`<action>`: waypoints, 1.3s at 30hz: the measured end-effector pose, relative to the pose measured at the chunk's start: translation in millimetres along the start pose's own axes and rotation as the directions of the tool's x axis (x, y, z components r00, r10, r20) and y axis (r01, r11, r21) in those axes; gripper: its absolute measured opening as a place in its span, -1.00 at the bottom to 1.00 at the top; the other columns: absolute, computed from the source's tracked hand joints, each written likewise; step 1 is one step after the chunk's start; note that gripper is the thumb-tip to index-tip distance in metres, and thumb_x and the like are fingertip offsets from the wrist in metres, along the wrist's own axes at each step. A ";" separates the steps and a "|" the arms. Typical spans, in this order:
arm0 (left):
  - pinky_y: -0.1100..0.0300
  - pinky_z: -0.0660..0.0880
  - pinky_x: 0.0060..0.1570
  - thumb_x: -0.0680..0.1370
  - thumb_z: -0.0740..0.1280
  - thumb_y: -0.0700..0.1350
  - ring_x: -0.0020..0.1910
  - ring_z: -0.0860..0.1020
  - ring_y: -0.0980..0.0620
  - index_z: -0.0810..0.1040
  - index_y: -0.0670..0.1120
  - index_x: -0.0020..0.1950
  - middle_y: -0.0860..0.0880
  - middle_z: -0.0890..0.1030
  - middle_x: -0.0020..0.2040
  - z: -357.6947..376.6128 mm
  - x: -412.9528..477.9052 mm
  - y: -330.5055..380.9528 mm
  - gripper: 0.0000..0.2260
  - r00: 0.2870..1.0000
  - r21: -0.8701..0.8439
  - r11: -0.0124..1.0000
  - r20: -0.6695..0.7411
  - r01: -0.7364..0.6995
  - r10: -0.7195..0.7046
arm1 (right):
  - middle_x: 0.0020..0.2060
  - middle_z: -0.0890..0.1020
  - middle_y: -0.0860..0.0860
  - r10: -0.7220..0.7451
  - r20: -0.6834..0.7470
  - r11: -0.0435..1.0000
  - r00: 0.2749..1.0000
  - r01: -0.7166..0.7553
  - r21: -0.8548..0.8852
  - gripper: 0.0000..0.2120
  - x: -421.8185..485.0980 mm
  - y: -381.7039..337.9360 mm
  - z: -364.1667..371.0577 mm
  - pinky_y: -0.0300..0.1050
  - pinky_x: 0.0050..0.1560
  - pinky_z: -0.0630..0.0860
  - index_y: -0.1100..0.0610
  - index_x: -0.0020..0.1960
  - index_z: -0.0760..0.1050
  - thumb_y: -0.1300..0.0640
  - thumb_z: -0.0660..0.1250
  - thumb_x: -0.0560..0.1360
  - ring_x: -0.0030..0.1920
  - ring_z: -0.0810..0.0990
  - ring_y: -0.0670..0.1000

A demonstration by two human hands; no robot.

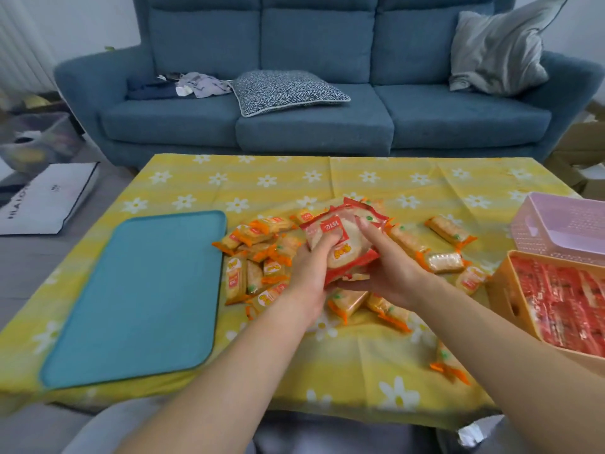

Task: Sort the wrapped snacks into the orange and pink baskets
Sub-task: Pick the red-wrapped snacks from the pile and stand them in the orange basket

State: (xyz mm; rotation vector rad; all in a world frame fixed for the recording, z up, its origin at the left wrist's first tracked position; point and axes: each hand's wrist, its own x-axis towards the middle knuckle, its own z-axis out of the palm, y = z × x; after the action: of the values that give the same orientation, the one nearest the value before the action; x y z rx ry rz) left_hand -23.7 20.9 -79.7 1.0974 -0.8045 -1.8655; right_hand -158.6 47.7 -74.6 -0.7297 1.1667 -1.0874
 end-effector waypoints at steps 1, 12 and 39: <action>0.17 0.57 -0.24 0.27 0.53 0.19 0.04 0.69 -0.11 0.53 -0.07 0.36 -0.14 0.69 0.15 2.5 -3.1 -1.0 -0.29 1.000 0.013 1.000 -0.001 -0.002 0.002 | 0.30 0.61 0.15 -0.026 -0.001 0.999 1.000 0.026 0.036 -0.11 -3.2 1.9 -3.3 0.39 0.18 0.55 -0.03 0.48 0.36 -0.34 0.55 0.28 0.23 0.64 0.23; 0.16 0.45 -0.06 0.56 0.13 0.38 -0.05 0.61 0.09 0.63 0.11 0.12 0.11 0.71 -0.07 38.5 -35.2 -8.9 -0.54 0.967 0.339 0.938 0.202 0.079 -0.155 | -0.07 0.72 0.09 -0.149 -0.145 0.979 0.978 0.167 0.118 -0.46 -61.0 -10.9 -42.1 0.14 -0.15 0.67 0.09 0.26 0.50 0.22 0.49 0.29 -0.13 0.73 0.12; 0.00 0.18 0.46 0.60 0.08 0.22 0.48 0.27 -0.12 0.39 0.12 0.47 -0.09 0.36 0.49 259.7 -26.7 -159.9 -0.53 0.673 0.706 0.092 0.616 -0.702 0.409 | 0.63 0.06 -0.10 -0.493 -0.361 0.336 0.792 -0.210 -0.918 -0.15 -214.6 0.9 -282.4 0.21 0.56 0.08 -0.26 0.59 0.04 -0.35 0.27 0.37 0.61 -0.02 0.09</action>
State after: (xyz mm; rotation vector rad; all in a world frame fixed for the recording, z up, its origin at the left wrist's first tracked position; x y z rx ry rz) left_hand -300.8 150.3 -92.2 0.8558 -2.2945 -0.7013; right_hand -434.0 271.1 -77.4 -1.4968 2.4420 -0.6750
